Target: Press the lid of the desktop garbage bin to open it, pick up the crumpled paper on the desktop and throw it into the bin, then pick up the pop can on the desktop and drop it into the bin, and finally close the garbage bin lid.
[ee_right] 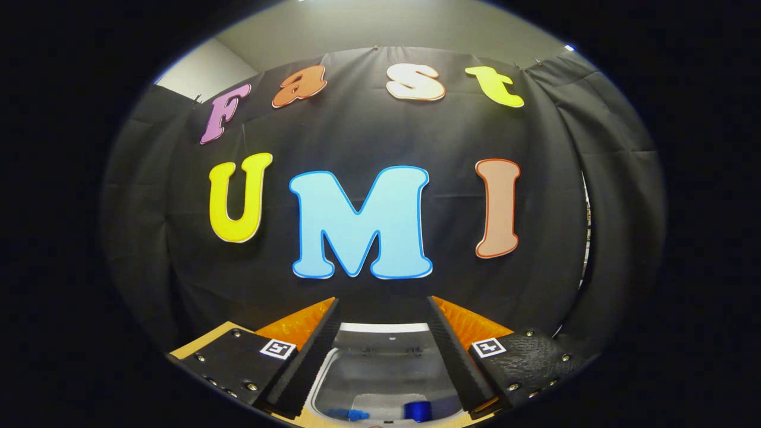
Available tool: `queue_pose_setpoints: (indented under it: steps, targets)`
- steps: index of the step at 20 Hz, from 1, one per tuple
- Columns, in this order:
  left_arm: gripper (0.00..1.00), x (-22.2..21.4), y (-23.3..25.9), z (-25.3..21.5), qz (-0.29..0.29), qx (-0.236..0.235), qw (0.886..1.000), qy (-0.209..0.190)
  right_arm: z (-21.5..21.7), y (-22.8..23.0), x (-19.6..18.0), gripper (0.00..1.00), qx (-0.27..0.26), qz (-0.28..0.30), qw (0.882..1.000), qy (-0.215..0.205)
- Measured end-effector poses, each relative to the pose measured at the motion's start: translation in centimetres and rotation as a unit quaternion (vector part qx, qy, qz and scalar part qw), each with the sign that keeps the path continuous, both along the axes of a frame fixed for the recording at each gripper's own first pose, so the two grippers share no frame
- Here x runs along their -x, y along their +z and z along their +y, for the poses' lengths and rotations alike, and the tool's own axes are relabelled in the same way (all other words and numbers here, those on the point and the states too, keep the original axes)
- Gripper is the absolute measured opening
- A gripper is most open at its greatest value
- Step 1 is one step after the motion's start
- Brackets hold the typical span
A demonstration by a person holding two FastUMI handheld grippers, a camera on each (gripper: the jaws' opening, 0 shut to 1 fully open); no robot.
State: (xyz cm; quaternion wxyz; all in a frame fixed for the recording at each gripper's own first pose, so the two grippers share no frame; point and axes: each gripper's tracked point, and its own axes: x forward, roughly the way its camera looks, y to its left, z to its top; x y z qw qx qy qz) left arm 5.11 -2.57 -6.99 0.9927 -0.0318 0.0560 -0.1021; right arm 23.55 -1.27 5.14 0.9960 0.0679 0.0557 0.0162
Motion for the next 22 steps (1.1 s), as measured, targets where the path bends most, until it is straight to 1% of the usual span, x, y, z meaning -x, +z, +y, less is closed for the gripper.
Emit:
queue_pose_setpoints:
  steps: [1, 2, 4, 5, 6, 8, 11, 13, 15, 16, 18, 19, 20, 21, 22]
  targets:
    - [0.94, 0.5, 0.3, 0.0, -0.001, -0.002, 1.000, -0.002, 0.1, -0.6, 1.0, 0.92, -0.003, 0.006, 1.000, 0.000]
    - [0.96, 0.9, 0.3, 0.1, 0.000, -0.007, 1.000, -0.003, 0.2, -1.4, 1.9, 0.92, -0.006, 0.011, 1.000, 0.001]
    - [0.94, 1.6, 0.7, 0.2, -0.006, -0.012, 1.000, -0.005, 0.5, -3.0, 3.3, 0.92, -0.008, 0.021, 1.000, 0.002]
    - [0.96, 1.9, 0.9, 0.3, -0.007, -0.013, 1.000, -0.006, 0.6, -3.9, 4.0, 0.92, -0.010, 0.027, 1.000, 0.001]
    - [0.94, 2.2, 1.0, 0.4, -0.008, -0.014, 1.000, -0.006, 0.7, -4.9, 4.6, 0.92, -0.010, 0.032, 0.999, 0.001]
    - [0.96, 2.8, 1.1, 0.8, -0.009, -0.014, 1.000, -0.004, 1.0, -6.7, 5.2, 0.92, -0.011, 0.042, 0.999, 0.002]
    - [0.94, 3.5, 0.6, 1.2, -0.006, -0.023, 1.000, -0.005, 1.0, -9.1, 5.1, 0.92, -0.005, 0.037, 0.999, -0.002]
    - [0.94, 3.8, 0.6, 1.4, -0.006, -0.028, 1.000, -0.004, 0.7, -10.3, 4.9, 0.94, -0.008, 0.030, 1.000, -0.008]
    - [0.96, 3.9, 0.2, 1.3, -0.002, -0.027, 1.000, -0.004, 0.6, -11.9, 4.6, 0.93, -0.009, 0.039, 0.999, -0.009]
    - [0.96, 3.9, 0.2, 1.3, -0.001, -0.026, 1.000, -0.001, 0.7, -12.4, 4.6, 0.95, -0.013, 0.045, 0.999, -0.007]
    - [0.94, 4.0, 0.1, 1.3, 0.000, -0.019, 1.000, 0.001, 0.5, -12.4, 4.6, 0.95, -0.010, 0.036, 0.999, -0.006]
    - [0.94, 4.0, 0.1, 1.2, 0.001, -0.017, 1.000, 0.002, 0.6, -12.7, 4.6, 0.97, -0.005, 0.032, 0.999, -0.005]
    - [0.94, 4.0, 0.0, 1.1, 0.001, -0.018, 1.000, 0.004, 0.6, -13.0, 4.6, 0.95, 0.001, 0.033, 0.999, -0.005]
    - [0.94, 3.8, 0.0, 1.1, 0.001, -0.019, 1.000, 0.006, 0.8, -13.7, 4.6, 0.95, 0.007, 0.041, 0.999, -0.004]
    - [0.94, 3.7, -0.1, 1.0, 0.000, -0.019, 1.000, 0.008, 0.7, -13.5, 4.7, 0.95, 0.013, 0.030, 0.999, -0.005]
